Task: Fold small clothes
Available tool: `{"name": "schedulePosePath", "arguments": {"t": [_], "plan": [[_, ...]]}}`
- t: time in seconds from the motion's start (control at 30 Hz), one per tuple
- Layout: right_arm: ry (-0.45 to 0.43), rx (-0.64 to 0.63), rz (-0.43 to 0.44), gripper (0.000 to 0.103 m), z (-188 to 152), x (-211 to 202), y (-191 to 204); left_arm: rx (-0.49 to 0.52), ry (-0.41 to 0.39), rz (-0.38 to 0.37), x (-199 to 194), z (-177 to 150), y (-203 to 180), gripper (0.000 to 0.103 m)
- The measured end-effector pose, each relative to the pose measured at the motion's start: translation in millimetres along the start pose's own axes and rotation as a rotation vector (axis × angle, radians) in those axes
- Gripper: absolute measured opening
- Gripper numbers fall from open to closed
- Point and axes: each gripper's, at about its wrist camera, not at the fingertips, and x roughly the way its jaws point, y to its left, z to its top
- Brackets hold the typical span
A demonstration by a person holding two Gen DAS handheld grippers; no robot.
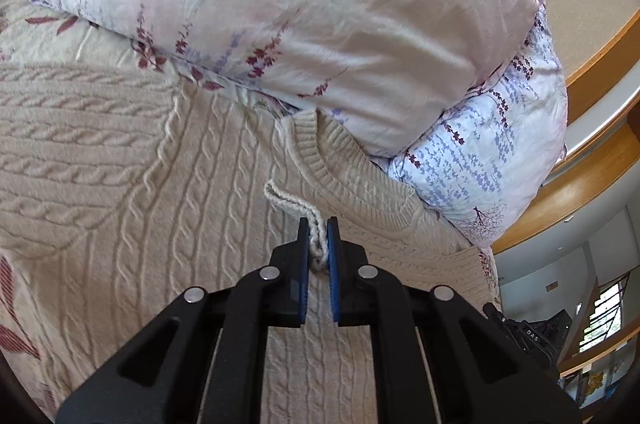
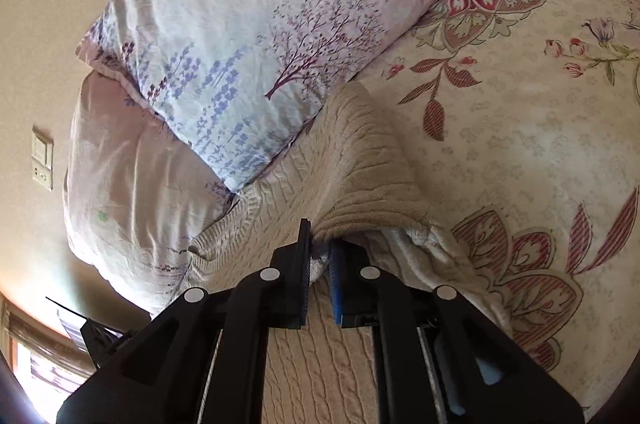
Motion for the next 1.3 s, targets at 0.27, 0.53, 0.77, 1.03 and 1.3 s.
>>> {"name": "schedulePosePath", "arguments": {"t": [0.27,0.53,0.77,1.03,1.3], "plan": [[0.082,-0.013,-0.052,0.009,-26,23,-8,-0.025,0.061,0.106,15,-7,37,0.008],[0.085,-0.124,0.003,0.030,-30,0,20,-0.012,0.046,0.113,12,-10,37,0.012],[0.060,-0.137,-0.126,0.049,-4,28,23,-0.015,0.038,0.110,11,-13,36,0.012],[0.067,-0.201,-0.165,0.054,-10,37,19,-0.053,0.035,0.033,-9,-13,43,0.037],[0.045,-0.254,0.005,0.070,-22,7,27,-0.123,-0.156,0.093,-120,-16,101,0.055]]}}
